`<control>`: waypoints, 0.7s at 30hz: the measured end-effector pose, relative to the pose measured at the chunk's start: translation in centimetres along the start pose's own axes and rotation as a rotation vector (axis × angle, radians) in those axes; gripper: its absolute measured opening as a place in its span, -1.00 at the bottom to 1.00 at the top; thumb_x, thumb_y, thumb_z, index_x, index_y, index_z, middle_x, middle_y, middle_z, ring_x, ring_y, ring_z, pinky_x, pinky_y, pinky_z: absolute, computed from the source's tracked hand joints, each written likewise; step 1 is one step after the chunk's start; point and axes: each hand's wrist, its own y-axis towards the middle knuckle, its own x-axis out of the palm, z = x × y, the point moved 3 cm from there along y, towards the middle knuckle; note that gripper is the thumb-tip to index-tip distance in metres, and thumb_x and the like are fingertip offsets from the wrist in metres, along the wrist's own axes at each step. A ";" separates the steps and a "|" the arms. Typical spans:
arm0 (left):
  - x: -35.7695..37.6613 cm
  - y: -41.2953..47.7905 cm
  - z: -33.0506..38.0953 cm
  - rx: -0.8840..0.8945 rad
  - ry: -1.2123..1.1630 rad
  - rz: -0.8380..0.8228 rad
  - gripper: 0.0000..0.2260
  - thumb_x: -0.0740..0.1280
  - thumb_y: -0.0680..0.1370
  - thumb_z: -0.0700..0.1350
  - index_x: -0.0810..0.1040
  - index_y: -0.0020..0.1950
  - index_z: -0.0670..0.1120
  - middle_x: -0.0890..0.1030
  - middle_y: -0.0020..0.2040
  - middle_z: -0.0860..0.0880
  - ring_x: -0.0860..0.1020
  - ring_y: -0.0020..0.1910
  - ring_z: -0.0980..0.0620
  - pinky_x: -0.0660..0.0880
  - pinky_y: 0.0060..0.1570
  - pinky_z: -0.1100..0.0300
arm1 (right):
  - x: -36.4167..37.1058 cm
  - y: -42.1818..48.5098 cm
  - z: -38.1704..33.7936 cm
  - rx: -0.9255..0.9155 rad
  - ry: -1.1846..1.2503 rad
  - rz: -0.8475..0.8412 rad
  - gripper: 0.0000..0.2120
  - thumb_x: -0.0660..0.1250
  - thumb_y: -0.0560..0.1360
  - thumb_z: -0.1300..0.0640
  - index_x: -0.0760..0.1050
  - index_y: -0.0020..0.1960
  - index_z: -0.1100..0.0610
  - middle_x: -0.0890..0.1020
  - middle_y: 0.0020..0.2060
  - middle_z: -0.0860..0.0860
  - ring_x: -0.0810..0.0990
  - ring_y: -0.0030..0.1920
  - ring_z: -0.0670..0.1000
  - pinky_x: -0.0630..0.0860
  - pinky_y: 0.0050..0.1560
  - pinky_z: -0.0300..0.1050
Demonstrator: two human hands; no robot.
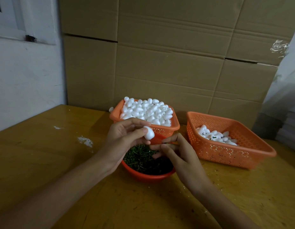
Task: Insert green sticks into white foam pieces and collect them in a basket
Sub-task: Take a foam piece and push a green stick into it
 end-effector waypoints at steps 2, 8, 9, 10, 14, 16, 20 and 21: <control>0.0 -0.1 0.0 -0.002 -0.003 0.008 -0.89 0.50 0.50 -0.20 0.76 0.00 -0.10 0.73 -0.02 -0.14 0.71 -0.05 -0.06 0.66 -0.10 0.16 | -0.1 0.1 0.2 0.009 0.035 0.009 -0.92 0.21 0.74 0.13 0.48 0.15 0.10 0.77 0.07 0.02 0.76 0.01 0.08 0.60 0.18 0.15; 0.1 -0.1 0.2 -0.002 0.008 -0.003 -0.91 0.51 0.52 -0.22 0.76 0.00 -0.10 0.73 -0.02 -0.15 0.71 -0.02 -0.06 0.66 -0.10 0.16 | -0.2 0.3 0.3 0.028 0.071 0.007 -0.91 0.29 0.71 0.11 0.49 0.04 0.08 0.78 -0.09 0.11 0.75 -0.13 0.14 0.63 0.02 0.07; 0.1 -0.1 0.2 -0.003 0.006 -0.001 -0.91 0.51 0.51 -0.21 0.76 -0.01 -0.09 0.73 -0.03 -0.16 0.71 -0.02 -0.06 0.66 -0.10 0.16 | -0.2 0.3 0.3 0.027 0.065 0.002 -0.91 0.30 0.71 0.12 0.49 0.02 0.06 0.77 -0.11 0.11 0.75 -0.16 0.14 0.63 -0.01 0.04; 0.2 -0.1 0.2 -0.004 0.007 0.001 -0.90 0.50 0.49 -0.19 0.76 -0.01 -0.09 0.73 -0.03 -0.16 0.71 -0.02 -0.06 0.65 -0.10 0.16 | -0.2 0.3 0.3 0.025 0.062 -0.003 -0.91 0.30 0.71 0.14 0.49 0.01 0.05 0.77 -0.14 0.12 0.75 -0.17 0.14 0.63 -0.04 0.01; 0.1 -0.2 0.2 -0.004 0.009 -0.002 -0.91 0.52 0.51 -0.22 0.76 -0.01 -0.09 0.73 -0.04 -0.15 0.71 -0.04 -0.05 0.65 -0.11 0.17 | -0.3 0.2 0.2 0.035 0.077 -0.029 -0.92 0.24 0.73 0.20 0.41 0.05 0.18 0.77 -0.15 0.14 0.73 -0.21 0.16 0.62 -0.10 -0.11; 0.1 -0.2 0.3 -0.006 0.002 -0.002 -0.92 0.52 0.50 -0.20 0.76 -0.02 -0.08 0.73 -0.03 -0.16 0.71 -0.04 -0.05 0.66 -0.11 0.17 | -0.3 0.3 0.1 0.041 0.081 -0.044 -0.92 0.22 0.73 0.21 0.40 0.07 0.20 0.77 -0.13 0.14 0.74 -0.21 0.17 0.62 -0.10 -0.14; 0.2 -0.2 0.2 -0.005 -0.001 -0.010 -0.90 0.50 0.49 -0.19 0.76 -0.02 -0.09 0.73 -0.04 -0.16 0.71 -0.05 -0.04 0.66 -0.11 0.17 | -0.4 0.3 -0.1 0.038 0.110 -0.064 -0.91 0.23 0.72 0.23 0.39 0.07 0.25 0.77 -0.11 0.16 0.73 -0.23 0.19 0.63 -0.11 -0.13; 0.1 -0.2 0.2 -0.004 -0.001 -0.012 -0.92 0.52 0.51 -0.20 0.76 -0.02 -0.09 0.73 -0.04 -0.15 0.71 -0.05 -0.04 0.65 -0.12 0.17 | -0.4 0.4 -0.1 0.034 0.133 -0.067 -0.90 0.25 0.72 0.24 0.39 0.06 0.26 0.77 -0.11 0.17 0.72 -0.25 0.19 0.63 -0.11 -0.13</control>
